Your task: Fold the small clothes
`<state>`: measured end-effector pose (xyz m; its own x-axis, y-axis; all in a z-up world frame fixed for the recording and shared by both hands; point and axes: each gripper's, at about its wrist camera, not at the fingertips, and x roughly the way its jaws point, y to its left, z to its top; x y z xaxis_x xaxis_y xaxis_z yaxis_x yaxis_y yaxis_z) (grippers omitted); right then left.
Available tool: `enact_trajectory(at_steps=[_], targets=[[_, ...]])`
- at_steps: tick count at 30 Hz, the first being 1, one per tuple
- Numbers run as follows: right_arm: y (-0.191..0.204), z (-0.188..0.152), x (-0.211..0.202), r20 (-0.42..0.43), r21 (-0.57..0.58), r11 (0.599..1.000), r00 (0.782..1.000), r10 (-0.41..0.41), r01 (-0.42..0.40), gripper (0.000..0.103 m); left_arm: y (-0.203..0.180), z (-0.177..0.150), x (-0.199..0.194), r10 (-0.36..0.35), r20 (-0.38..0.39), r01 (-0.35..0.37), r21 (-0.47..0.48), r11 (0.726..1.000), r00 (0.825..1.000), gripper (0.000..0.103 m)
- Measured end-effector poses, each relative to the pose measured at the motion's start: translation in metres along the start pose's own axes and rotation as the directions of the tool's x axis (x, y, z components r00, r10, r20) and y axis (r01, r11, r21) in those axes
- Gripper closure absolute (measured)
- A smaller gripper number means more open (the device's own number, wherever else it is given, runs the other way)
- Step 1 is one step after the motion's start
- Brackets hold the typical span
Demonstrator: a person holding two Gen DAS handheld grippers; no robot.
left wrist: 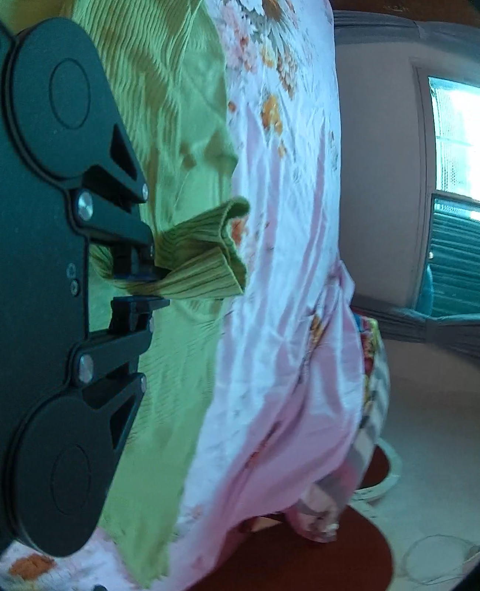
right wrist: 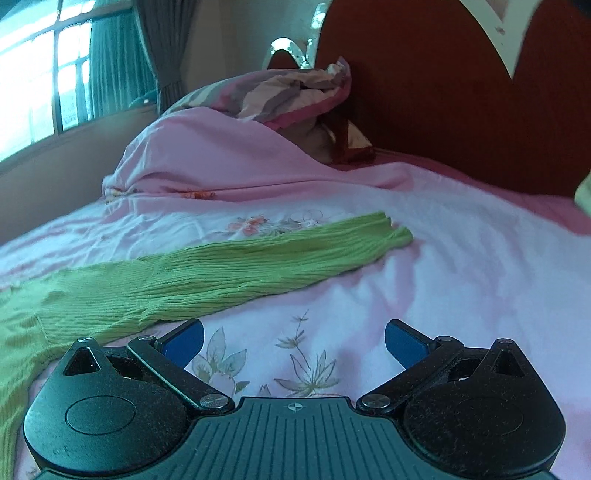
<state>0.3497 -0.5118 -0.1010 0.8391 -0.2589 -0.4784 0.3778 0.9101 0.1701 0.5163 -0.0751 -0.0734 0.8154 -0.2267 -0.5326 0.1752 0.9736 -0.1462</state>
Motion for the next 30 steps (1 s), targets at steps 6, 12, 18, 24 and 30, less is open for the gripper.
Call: enact_trajectory(at_steps=[6, 12, 18, 24, 30], targets=[[-0.009, -0.006, -0.003, 0.032, 0.056, 0.998, 0.999, 0.022, -0.024, 0.000, -0.021, -0.013, 0.012, 0.049, -0.020, -0.048, 0.053, 0.997, 0.999, 0.097], [-0.018, -0.009, -0.002, 0.042, 0.107, 0.993, 0.998, 0.047, -0.051, 0.000, -0.063, -0.019, 0.019, -0.123, -0.084, 0.134, 0.144, 0.980, 0.989, 0.030], [-0.032, -0.008, -0.003, 0.037, 0.194, 0.978, 0.997, 0.067, -0.073, 0.000, -0.017, -0.025, -0.055, -0.087, 0.008, 0.086, 0.084, 0.993, 0.996, 0.030], [0.048, 0.022, -0.041, 0.020, 0.069, 0.942, 0.944, 0.328, -0.329, 0.001, 0.117, -0.056, -0.142, 0.301, 0.095, -0.306, 0.040, 0.951, 0.949, 0.030], [0.199, 0.023, -0.024, -0.186, 0.140, 0.789, 0.766, 0.615, -0.599, 0.056, 0.181, -0.066, -0.128, 0.363, -0.045, -0.364, -0.001, 0.932, 0.931, 0.030]])
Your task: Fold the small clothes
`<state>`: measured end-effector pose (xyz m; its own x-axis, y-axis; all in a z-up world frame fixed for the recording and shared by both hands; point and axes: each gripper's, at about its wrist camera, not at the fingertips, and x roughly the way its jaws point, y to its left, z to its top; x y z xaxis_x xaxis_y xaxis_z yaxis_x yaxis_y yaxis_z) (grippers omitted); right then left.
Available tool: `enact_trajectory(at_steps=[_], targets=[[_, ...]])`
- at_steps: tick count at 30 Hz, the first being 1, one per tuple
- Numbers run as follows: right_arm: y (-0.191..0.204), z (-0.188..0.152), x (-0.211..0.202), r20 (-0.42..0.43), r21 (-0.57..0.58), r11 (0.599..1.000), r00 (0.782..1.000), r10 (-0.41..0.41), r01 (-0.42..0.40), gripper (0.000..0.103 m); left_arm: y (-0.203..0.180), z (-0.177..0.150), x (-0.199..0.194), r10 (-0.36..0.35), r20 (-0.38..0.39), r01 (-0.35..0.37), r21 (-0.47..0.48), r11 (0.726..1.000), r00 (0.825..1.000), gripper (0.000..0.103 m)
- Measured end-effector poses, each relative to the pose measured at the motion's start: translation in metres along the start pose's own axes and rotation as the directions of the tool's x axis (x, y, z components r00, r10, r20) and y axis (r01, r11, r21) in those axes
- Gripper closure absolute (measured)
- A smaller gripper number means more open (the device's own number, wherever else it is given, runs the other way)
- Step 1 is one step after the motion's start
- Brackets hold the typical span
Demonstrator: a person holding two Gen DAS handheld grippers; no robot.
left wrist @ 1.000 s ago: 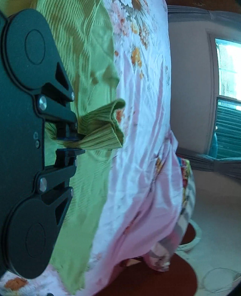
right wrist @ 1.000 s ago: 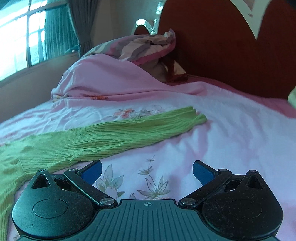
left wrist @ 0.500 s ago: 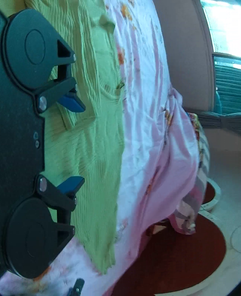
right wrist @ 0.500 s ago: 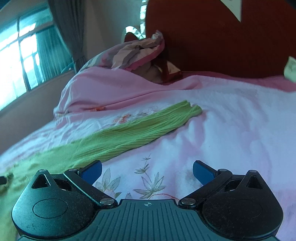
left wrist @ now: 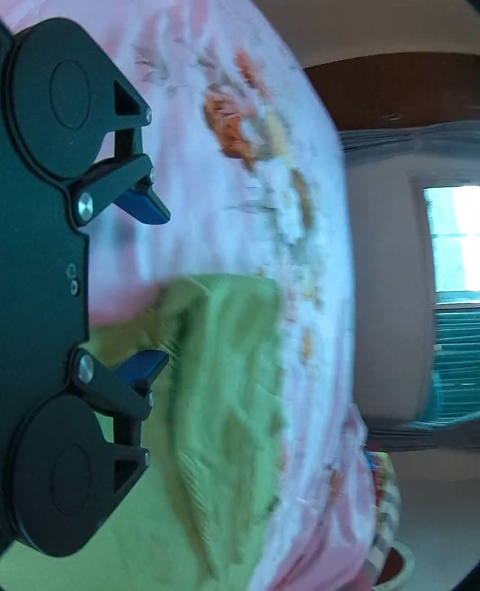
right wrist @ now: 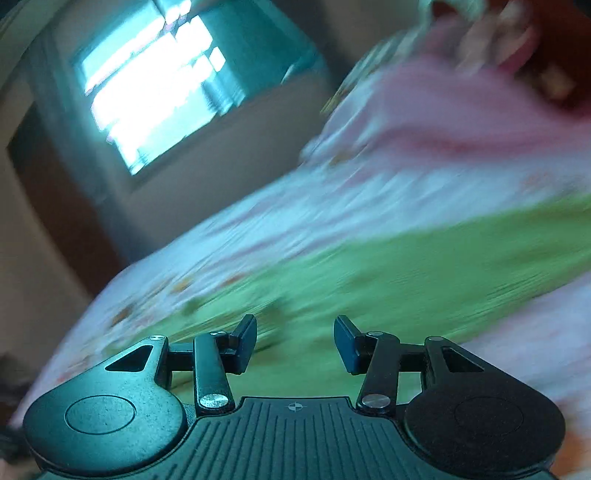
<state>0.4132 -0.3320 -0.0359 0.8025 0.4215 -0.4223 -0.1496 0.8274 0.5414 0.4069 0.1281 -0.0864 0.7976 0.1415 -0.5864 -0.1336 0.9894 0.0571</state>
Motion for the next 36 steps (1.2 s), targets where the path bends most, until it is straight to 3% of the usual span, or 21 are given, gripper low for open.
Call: enact_trajectory(at_steps=[5, 10, 11, 12, 13, 17, 20, 22, 24, 26, 29, 33, 35, 36], targets=[[0.020, -0.007, 0.075, -0.144, 0.131, 0.991, 0.989, 0.026, -0.007, 0.055, 0.013, -0.010, 0.018, -0.074, -0.005, 0.074, -0.059, 0.996, 0.997, 0.029], [0.017, -0.006, 0.114, -0.174, 0.223, 0.974, 0.985, -0.004, 0.043, 0.056, 0.019, -0.020, 0.020, -0.099, 0.014, 0.099, -0.091, 0.991, 0.995, 0.028], [0.022, -0.004, 0.116, -0.171, 0.192, 0.980, 0.985, -0.026, 0.059, 0.064, 0.020, -0.020, 0.020, -0.104, 0.016, 0.105, -0.099, 0.989, 0.994, 0.028], [0.029, -0.002, 0.119, -0.173, 0.149, 0.986, 0.984, -0.052, 0.079, 0.101, 0.021, -0.021, 0.020, -0.108, 0.018, 0.109, -0.103, 0.989, 0.994, 0.028], [0.034, 0.000, 0.121, -0.176, 0.105, 0.990, 0.982, -0.070, 0.090, 0.100, 0.021, -0.021, 0.019, -0.109, 0.021, 0.110, -0.104, 0.988, 0.994, 0.028], [0.044, 0.018, 0.095, -0.058, 0.015, 0.998, 0.996, -0.067, 0.068, 0.100, 0.023, -0.020, 0.022, -0.111, 0.021, 0.112, -0.104, 0.988, 0.994, 0.028], [0.031, 0.026, 0.085, 0.004, -0.003, 0.991, 0.991, -0.132, 0.132, 0.100, 0.021, -0.019, 0.022, -0.104, 0.012, 0.105, -0.099, 0.990, 0.995, 0.028], [0.019, 0.025, 0.095, -0.062, 0.005, 0.993, 0.991, -0.120, 0.121, 0.100, 0.010, -0.014, 0.021, -0.084, 0.003, 0.084, -0.039, 0.996, 0.996, 0.030], [0.020, 0.022, 0.095, -0.077, -0.028, 0.993, 0.991, -0.113, 0.111, 0.100, -0.001, -0.011, 0.020, -0.086, 0.020, 0.086, 0.024, 0.996, 0.996, 0.028], [0.022, 0.019, 0.086, -0.059, -0.044, 0.993, 0.992, -0.108, 0.105, 0.100, 0.007, -0.011, 0.023, -0.036, 0.022, 0.036, -0.036, 0.999, 0.999, 0.030], [0.018, 0.018, 0.086, -0.037, -0.047, 0.982, 0.982, -0.183, 0.181, 0.100, 0.030, -0.017, 0.025, -0.093, 0.022, 0.095, -0.156, 0.983, 0.995, 0.028], [0.000, 0.007, 0.101, -0.154, -0.054, 0.982, 0.970, -0.189, 0.183, 0.100, 0.030, -0.018, 0.018, -0.102, -0.003, 0.102, -0.082, 0.991, 0.995, 0.028], [-0.001, 0.007, 0.091, -0.134, -0.080, 0.979, 0.971, -0.196, 0.187, 0.098, 0.038, -0.022, 0.008, -0.115, -0.007, 0.114, -0.081, 0.990, 0.993, 0.028], [-0.001, 0.007, 0.080, -0.096, -0.099, 0.975, 0.974, -0.208, 0.198, 0.090, 0.044, -0.023, 0.000, -0.108, 0.005, 0.108, -0.108, 0.988, 0.994, 0.028]])
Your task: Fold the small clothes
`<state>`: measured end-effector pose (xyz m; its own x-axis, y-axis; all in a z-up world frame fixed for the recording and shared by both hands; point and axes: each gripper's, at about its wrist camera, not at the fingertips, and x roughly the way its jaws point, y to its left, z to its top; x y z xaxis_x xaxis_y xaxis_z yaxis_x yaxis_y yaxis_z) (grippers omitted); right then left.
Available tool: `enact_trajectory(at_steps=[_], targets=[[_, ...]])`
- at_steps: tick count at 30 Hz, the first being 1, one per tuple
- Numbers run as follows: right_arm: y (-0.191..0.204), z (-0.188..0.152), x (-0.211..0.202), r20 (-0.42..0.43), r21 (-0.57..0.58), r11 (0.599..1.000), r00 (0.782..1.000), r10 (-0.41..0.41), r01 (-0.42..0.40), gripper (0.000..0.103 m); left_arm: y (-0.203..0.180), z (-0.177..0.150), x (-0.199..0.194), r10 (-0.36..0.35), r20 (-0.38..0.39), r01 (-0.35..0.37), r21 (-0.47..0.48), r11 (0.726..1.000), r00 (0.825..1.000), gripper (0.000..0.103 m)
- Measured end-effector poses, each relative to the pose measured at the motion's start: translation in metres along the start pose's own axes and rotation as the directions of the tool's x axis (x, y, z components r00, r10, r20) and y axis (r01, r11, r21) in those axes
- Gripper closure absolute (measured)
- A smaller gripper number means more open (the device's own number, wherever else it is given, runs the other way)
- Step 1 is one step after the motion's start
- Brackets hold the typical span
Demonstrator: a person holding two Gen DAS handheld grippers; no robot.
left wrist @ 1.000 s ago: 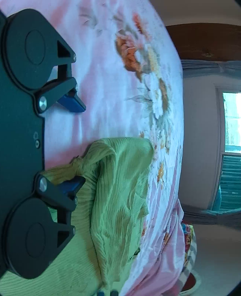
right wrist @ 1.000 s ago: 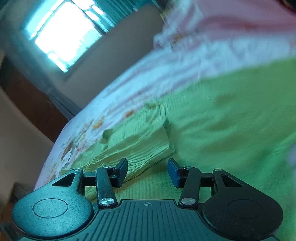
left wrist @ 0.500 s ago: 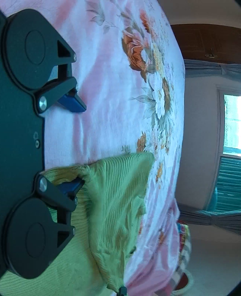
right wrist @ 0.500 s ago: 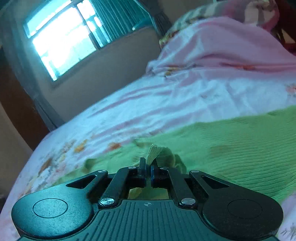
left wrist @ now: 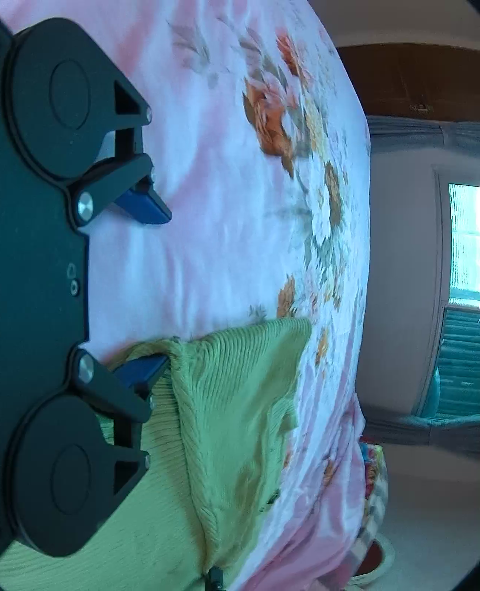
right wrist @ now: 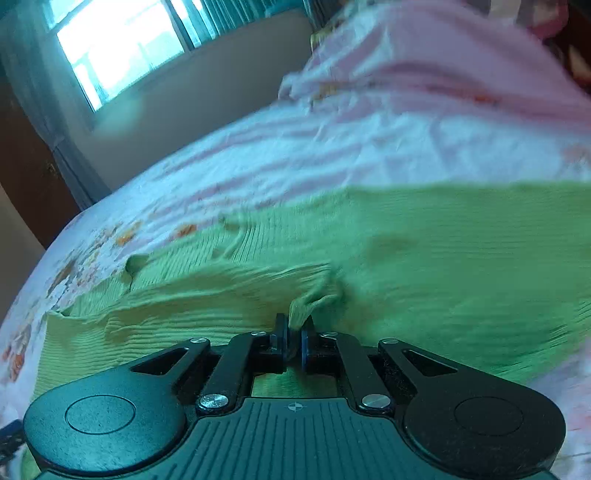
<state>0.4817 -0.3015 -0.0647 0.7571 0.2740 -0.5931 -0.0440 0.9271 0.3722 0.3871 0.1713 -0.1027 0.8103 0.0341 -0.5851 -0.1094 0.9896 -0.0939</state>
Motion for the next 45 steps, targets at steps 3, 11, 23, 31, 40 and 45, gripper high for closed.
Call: enact_trajectory(at_steps=[3, 11, 23, 31, 40, 45], targets=[[0.005, 0.000, -0.027, 0.106, -0.071, 0.997, 0.994, 0.041, -0.033, 0.089, 0.001, 0.013, -0.024, 0.006, 0.121, -0.001, -0.038, 0.999, 0.993, 0.032], [0.043, 0.000, 0.002, 0.098, -0.214, 0.976, 0.994, 0.054, -0.032, 0.089, -0.076, 0.074, 0.050, -0.234, 0.109, 0.228, 0.065, 0.972, 0.966, 0.029], [0.040, 0.019, 0.041, 0.030, -0.214, 0.973, 0.995, 0.099, -0.090, 0.087, -0.072, 0.076, 0.110, -0.056, 0.043, 0.048, 0.159, 0.986, 0.998, 0.026], [-0.044, 0.037, 0.002, 0.151, 0.074, 0.996, 0.988, 0.039, -0.051, 0.049, -0.048, 0.072, 0.079, -0.095, 0.064, 0.088, 0.107, 0.990, 0.993, 0.025], [-0.060, 0.045, 0.029, -0.100, 0.152, 0.977, 0.981, 0.167, -0.151, 0.050, -0.043, 0.053, 0.090, -0.102, 0.025, 0.100, 0.074, 0.992, 0.994, 0.022], [-0.044, 0.051, 0.031, -0.109, 0.075, 0.976, 0.971, 0.212, -0.205, 0.101, -0.047, 0.051, 0.091, -0.096, 0.014, 0.094, 0.091, 0.991, 0.995, 0.019]])
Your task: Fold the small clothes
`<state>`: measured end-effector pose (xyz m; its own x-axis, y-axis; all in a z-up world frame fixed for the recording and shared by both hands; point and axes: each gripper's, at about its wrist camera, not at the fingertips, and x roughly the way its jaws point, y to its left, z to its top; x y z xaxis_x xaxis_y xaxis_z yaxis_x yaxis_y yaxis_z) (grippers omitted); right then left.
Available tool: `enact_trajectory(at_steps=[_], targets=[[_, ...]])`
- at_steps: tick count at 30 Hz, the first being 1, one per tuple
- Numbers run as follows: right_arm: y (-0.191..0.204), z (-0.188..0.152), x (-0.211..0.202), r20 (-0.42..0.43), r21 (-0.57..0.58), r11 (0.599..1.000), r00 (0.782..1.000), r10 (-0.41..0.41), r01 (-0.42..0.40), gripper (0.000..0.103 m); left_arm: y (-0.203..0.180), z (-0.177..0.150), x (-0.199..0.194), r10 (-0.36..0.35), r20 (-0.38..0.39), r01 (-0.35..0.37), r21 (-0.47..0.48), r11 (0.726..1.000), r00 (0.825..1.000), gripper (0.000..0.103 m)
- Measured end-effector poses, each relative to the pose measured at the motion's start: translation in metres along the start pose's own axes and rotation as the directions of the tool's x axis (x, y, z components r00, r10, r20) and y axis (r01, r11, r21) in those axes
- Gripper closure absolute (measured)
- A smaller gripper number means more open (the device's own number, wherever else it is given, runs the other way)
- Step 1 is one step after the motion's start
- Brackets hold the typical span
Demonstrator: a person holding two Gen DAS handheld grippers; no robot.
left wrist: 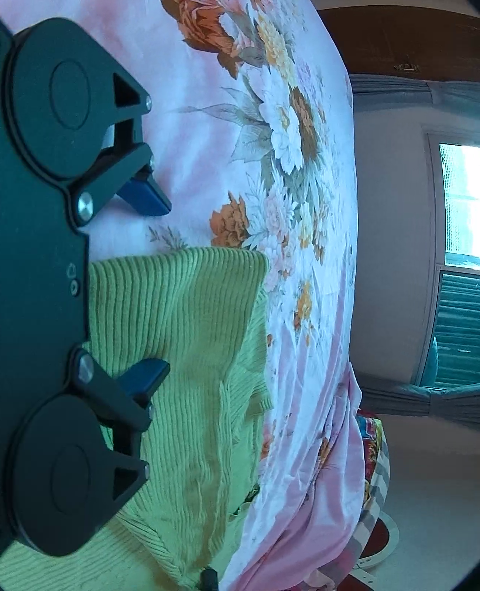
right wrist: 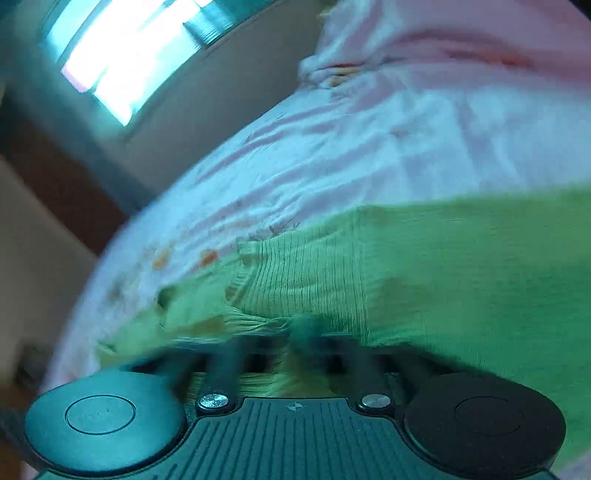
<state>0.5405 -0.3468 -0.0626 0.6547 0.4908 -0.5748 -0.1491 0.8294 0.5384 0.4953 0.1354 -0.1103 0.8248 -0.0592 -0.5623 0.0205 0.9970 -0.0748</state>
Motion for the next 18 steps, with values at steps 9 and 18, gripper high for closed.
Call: enact_trajectory(at_steps=[9, 18], targets=[[0.021, -0.031, -0.003, 0.160, -0.357, 0.874, 0.943, -0.291, 0.331, 0.101, 0.004, -0.003, -0.001, -0.020, 0.009, 0.020, -0.018, 1.000, 1.000, 0.018], [0.046, -0.052, -0.043, 0.228, -0.323, 0.940, 0.973, -0.032, 0.107, 0.101, 0.001, -0.005, -0.002, -0.012, 0.013, 0.012, -0.008, 1.000, 1.000, 0.017]])
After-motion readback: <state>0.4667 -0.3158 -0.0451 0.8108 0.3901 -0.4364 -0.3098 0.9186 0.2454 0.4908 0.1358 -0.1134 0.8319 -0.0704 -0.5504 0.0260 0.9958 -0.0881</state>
